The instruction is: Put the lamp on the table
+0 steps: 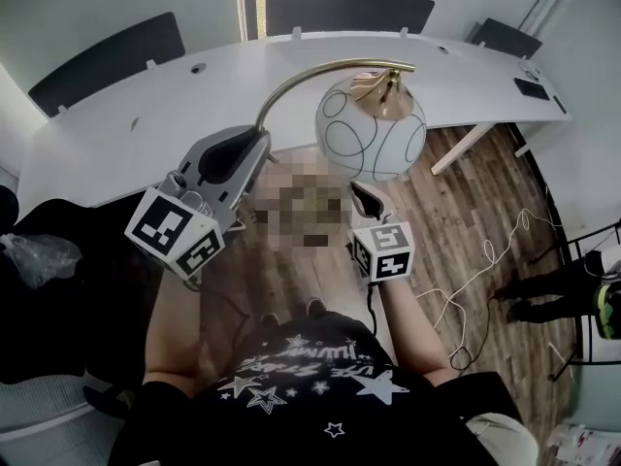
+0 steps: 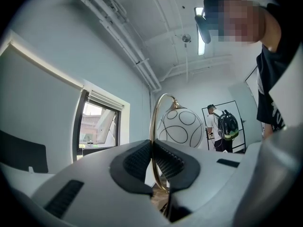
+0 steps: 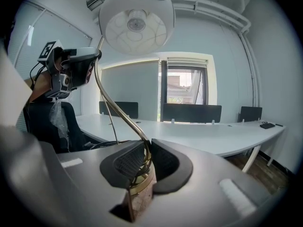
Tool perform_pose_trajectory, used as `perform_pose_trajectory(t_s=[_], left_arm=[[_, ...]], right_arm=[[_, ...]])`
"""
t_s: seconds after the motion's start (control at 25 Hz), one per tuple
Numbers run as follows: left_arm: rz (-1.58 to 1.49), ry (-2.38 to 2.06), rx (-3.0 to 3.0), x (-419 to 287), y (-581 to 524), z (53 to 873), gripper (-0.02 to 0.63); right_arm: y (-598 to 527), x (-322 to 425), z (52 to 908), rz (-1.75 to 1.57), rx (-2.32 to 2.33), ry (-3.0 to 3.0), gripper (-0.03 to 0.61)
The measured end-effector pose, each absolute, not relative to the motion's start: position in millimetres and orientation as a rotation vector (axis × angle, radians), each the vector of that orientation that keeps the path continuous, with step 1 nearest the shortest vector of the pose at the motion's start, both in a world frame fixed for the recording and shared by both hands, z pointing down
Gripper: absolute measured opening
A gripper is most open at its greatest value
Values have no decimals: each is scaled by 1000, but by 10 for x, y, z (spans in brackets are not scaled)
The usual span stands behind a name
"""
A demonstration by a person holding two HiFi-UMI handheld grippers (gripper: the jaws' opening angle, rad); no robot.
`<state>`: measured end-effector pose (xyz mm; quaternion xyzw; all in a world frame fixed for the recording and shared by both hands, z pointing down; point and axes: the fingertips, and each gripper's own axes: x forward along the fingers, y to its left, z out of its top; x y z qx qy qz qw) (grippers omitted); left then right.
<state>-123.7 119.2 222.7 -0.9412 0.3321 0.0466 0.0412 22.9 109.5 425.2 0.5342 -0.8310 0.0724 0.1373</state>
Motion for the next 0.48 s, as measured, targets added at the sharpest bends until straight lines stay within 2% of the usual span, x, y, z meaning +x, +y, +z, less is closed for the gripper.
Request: perform_pose_trajectory(t_s=[0.28, 0.48], left_arm=[[127, 1047, -2871, -1071, 1066, 2286, 32], [73, 1071, -2859, -639, 927, 2268, 32]], right_arm=[[948, 376, 4313, 209, 1525, -2428, 43], [779, 776, 4312, 238, 1513, -2452, 43]])
